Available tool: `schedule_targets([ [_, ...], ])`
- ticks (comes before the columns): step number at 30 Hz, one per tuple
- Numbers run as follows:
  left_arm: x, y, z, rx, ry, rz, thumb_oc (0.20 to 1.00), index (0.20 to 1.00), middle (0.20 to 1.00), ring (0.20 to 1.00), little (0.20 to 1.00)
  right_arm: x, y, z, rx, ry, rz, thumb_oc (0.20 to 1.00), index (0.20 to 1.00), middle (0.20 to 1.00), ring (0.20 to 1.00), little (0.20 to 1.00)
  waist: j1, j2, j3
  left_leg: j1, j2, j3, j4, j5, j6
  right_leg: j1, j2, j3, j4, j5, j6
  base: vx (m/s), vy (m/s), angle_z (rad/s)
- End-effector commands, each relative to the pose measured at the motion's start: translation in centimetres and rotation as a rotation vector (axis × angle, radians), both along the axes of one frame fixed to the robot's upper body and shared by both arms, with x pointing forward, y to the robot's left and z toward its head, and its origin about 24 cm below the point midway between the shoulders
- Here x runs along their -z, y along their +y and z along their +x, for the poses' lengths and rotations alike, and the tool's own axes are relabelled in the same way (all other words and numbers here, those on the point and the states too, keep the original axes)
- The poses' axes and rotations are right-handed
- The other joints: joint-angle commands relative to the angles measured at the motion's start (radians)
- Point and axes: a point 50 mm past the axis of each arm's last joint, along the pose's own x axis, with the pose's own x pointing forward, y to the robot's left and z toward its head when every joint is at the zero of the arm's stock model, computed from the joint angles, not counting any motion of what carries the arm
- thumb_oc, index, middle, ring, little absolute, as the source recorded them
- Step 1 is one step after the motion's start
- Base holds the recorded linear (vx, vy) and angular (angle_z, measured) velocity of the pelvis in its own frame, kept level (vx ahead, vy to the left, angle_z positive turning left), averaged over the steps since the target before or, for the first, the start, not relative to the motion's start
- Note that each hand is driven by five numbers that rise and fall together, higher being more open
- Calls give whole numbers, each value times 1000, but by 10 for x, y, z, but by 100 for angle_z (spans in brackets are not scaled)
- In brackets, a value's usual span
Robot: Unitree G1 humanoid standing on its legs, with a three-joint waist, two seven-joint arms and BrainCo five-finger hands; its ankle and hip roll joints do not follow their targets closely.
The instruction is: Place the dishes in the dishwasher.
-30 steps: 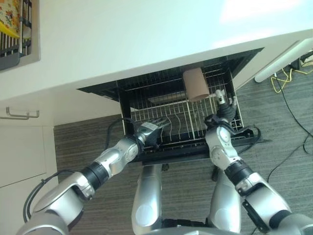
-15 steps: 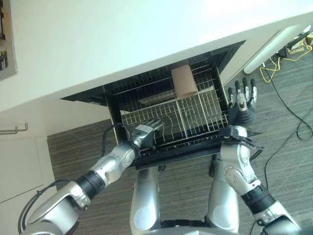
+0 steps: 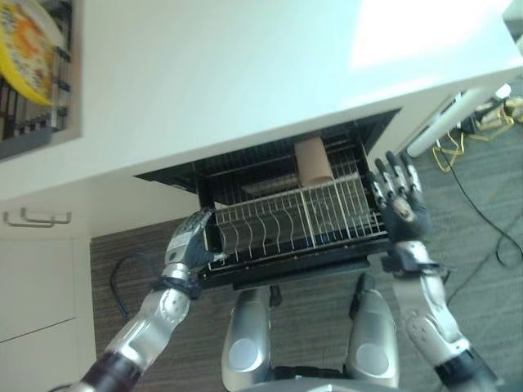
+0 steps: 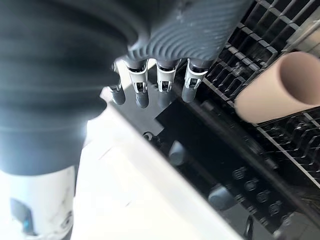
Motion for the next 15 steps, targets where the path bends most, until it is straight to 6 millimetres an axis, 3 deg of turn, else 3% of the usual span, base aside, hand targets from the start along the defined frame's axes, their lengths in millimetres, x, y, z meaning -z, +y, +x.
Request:
schedule_targets([
  [1,-22,-8,16,150,-102,17,1000,1000,1000,1000,1000,-27,15,11,-113,-163,-21,1000,1000,1000,1000,1000,2,-34,-94,81,-36,-10,81,-191,28,-31,24,-81,-72,102,-50,171,-67,21],
  [4,-32,-9,2,189,-159,-25,1000,1000,1000,1000,1000,-14,10,0,-127,-89,-26,1000,1000,1000,1000,1000,1,-49,-205,193,-25,-16,-15,-171,12,86,57,-103,-157,100,-38,189,-65,10],
  [8,-44,-17,-4,271,-242,-114,1000,1000,1000,1000,1000,-12,10,-6,-140,-83,-40,1000,1000,1000,1000,1000,0,-61,-257,252,-15,-17,-66,-159,3,142,75,-119,-188,98,-34,35,-63,5],
  [15,-71,-30,-4,508,-487,-705,1000,1000,1000,1000,1000,-38,14,-5,-132,-317,-293,1000,1000,1000,1000,1000,12,-87,-330,301,36,-27,-178,-99,-51,235,109,-146,-282,117,-32,-71,-62,8],
])
